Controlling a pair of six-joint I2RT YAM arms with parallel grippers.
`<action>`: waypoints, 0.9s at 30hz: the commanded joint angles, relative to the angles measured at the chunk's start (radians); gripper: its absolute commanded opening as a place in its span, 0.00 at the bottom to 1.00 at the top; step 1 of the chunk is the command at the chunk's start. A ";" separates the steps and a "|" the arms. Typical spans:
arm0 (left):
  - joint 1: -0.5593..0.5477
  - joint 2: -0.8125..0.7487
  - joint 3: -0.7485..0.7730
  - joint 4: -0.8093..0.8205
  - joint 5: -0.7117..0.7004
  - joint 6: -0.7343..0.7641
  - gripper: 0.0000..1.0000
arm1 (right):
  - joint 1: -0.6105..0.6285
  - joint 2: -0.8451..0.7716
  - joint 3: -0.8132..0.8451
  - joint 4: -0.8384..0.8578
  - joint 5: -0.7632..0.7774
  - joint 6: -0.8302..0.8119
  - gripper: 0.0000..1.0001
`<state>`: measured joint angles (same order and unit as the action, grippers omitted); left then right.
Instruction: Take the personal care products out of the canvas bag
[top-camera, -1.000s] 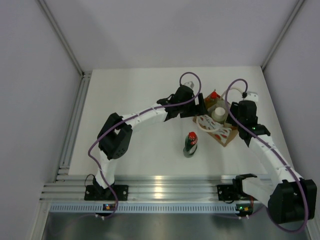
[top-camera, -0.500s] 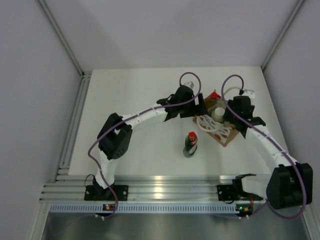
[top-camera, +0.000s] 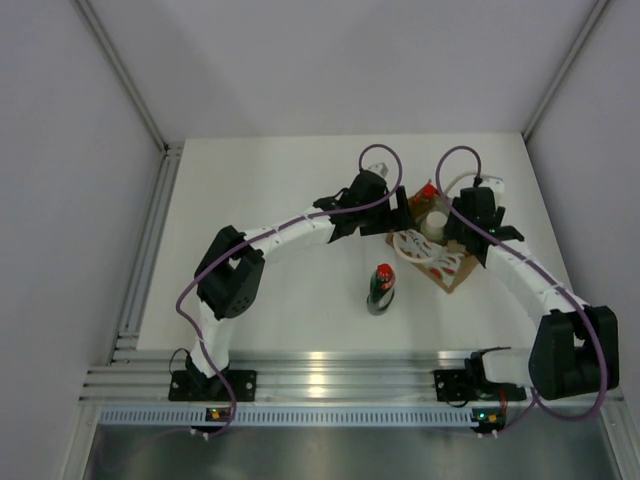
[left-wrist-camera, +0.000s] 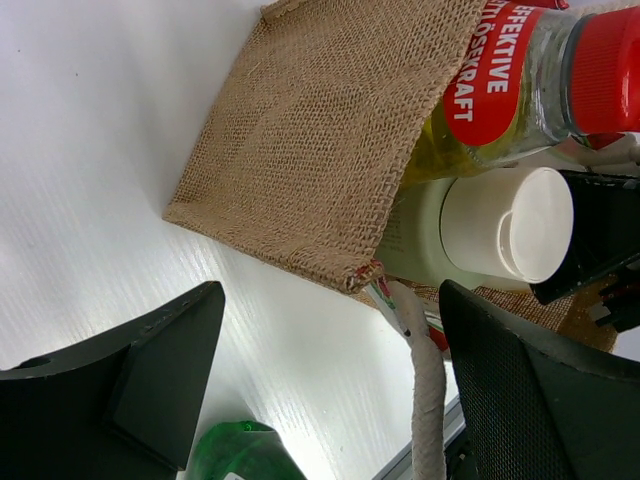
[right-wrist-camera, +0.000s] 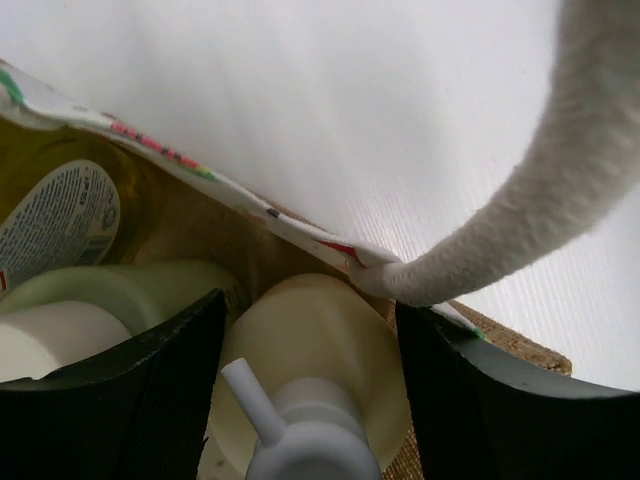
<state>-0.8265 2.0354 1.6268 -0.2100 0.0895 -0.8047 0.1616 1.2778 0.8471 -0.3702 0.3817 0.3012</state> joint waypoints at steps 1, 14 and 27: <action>-0.002 -0.010 0.028 0.029 0.004 0.009 0.92 | 0.000 0.060 -0.034 -0.084 0.003 0.021 0.58; -0.002 -0.023 0.016 0.029 -0.010 0.012 0.92 | -0.010 -0.080 0.023 -0.073 -0.007 -0.017 0.00; -0.002 -0.020 0.022 0.029 -0.005 0.010 0.92 | -0.011 -0.150 0.024 -0.026 -0.024 -0.063 0.00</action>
<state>-0.8268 2.0354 1.6268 -0.2100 0.0891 -0.8043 0.1547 1.1717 0.8509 -0.4141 0.3367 0.2634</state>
